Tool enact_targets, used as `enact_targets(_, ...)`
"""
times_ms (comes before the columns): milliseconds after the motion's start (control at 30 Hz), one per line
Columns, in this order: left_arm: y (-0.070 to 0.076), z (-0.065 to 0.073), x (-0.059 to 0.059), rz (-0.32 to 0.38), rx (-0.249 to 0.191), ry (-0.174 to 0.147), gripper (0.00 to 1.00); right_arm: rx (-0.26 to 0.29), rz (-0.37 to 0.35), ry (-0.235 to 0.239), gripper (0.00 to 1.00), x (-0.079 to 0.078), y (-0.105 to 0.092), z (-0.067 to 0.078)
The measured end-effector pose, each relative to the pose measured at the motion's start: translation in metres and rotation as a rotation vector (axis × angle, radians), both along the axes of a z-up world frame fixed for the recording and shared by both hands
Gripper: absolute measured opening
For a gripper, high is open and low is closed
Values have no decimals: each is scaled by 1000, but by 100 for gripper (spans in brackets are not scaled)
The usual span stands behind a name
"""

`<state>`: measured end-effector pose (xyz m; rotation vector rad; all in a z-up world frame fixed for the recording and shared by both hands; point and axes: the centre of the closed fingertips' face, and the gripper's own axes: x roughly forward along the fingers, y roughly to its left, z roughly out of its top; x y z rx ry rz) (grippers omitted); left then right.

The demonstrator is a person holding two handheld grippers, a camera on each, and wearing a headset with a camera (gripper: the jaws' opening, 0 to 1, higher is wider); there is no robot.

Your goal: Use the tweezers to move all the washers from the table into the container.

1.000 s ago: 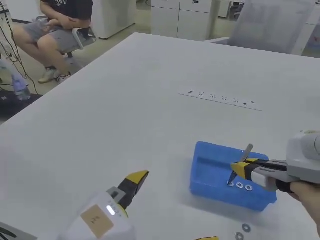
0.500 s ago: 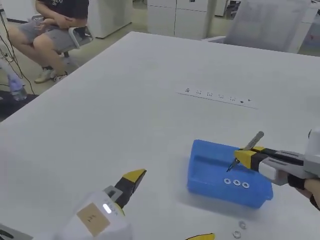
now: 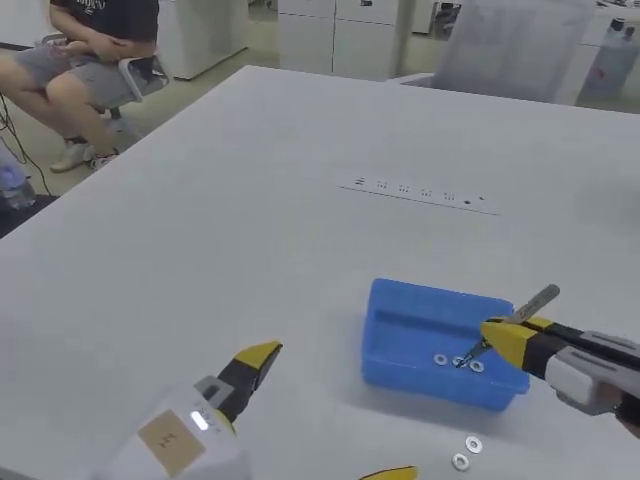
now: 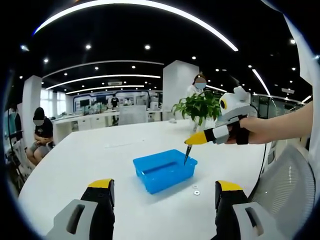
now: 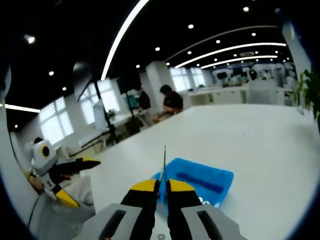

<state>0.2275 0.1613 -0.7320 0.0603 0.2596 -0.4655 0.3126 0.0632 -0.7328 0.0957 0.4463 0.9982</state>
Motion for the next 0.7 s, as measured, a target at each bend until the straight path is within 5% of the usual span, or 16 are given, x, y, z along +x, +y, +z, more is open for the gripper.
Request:
enact_targets(367,-2,0,0,-2,5,2,83,-78,-47,108,4,-8,-19,-55)
enact_targets(700,-1,-1,0,-2,7,7,83,-113,-50,137,4,-11,-24,-71)
